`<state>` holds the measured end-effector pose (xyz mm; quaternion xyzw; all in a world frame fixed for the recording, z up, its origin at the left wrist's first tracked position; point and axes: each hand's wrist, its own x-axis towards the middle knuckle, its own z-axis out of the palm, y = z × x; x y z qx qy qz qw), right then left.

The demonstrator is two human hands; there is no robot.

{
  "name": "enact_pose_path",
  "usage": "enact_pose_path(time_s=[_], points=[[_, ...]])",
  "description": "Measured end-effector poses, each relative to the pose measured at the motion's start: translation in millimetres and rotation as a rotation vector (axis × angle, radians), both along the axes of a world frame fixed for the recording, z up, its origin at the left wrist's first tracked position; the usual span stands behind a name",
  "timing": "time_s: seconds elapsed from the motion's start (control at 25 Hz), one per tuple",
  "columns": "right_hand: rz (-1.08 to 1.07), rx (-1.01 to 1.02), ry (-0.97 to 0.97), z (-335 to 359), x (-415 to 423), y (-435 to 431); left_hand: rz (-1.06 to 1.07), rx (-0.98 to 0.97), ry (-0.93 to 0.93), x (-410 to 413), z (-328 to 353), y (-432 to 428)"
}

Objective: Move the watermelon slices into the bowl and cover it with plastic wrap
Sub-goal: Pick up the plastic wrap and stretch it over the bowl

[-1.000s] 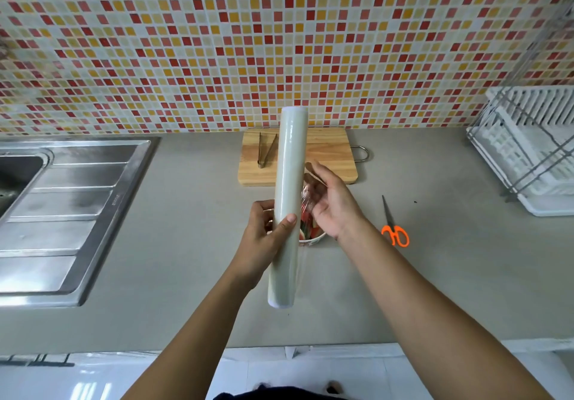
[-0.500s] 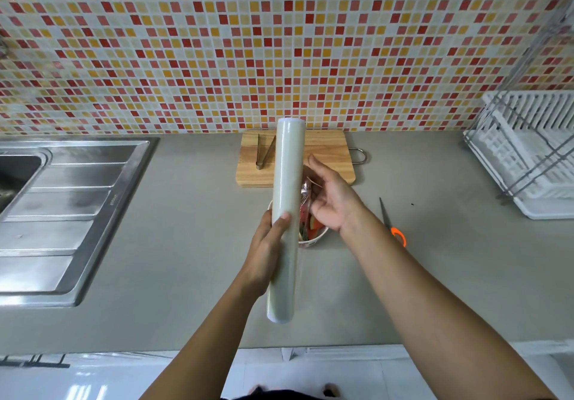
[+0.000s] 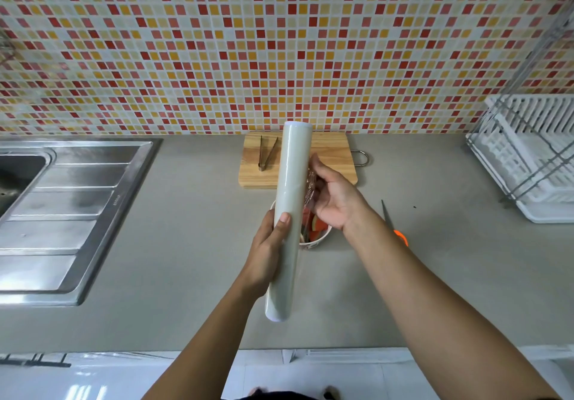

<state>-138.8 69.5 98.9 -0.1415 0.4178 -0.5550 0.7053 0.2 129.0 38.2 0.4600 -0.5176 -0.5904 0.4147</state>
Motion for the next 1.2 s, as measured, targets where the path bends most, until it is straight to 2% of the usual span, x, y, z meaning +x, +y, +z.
enact_pose_path(time_s=[0.12, 0.16, 0.28, 0.32, 0.4, 0.52, 0.6, 0.64, 0.72, 0.84, 0.92, 1.04, 1.2], points=[[0.050, 0.040, 0.195, 5, -3, -5, -0.006, 0.006, 0.021, 5, -2, -1], [0.053, 0.064, 0.165, 8, -4, -5, -0.013, 0.007, 0.014, 7, -3, -1], [0.013, 0.089, -0.140, 12, -4, -6, -0.025, 0.016, 0.016, 8, -5, -1], [0.002, 0.060, -0.184, 12, -3, -6, -0.006, 0.033, 0.013, 8, -5, -1], [0.003, -0.022, -0.123, 11, 1, -3, 0.065, 0.084, -0.038, 8, -3, -2], [-0.002, -0.125, 0.131, 7, 4, 2, 0.164, 0.046, -0.347, 11, 6, -7], [-0.070, -0.149, 0.185, 3, 3, 2, 0.219, -0.084, -0.569, 13, 16, -10], [-0.107, -0.152, 0.173, 0, 2, 3, 0.247, -0.145, -0.622, 14, 21, -12], [-0.124, -0.144, 0.169, -7, 3, 5, 0.269, -0.199, -0.639, 16, 31, -16], [0.006, -0.061, 0.076, -32, 16, 16, 0.250, -0.203, -0.617, 19, 41, -23], [0.118, -0.013, 0.091, -50, 32, 22, 0.252, -0.223, -0.635, 23, 45, -26], [0.243, -0.093, 0.166, -63, 52, 30, 0.259, -0.211, -0.677, 31, 46, -29], [0.211, -0.210, 0.136, -66, 65, 35, 0.275, -0.186, -0.713, 37, 44, -30]])
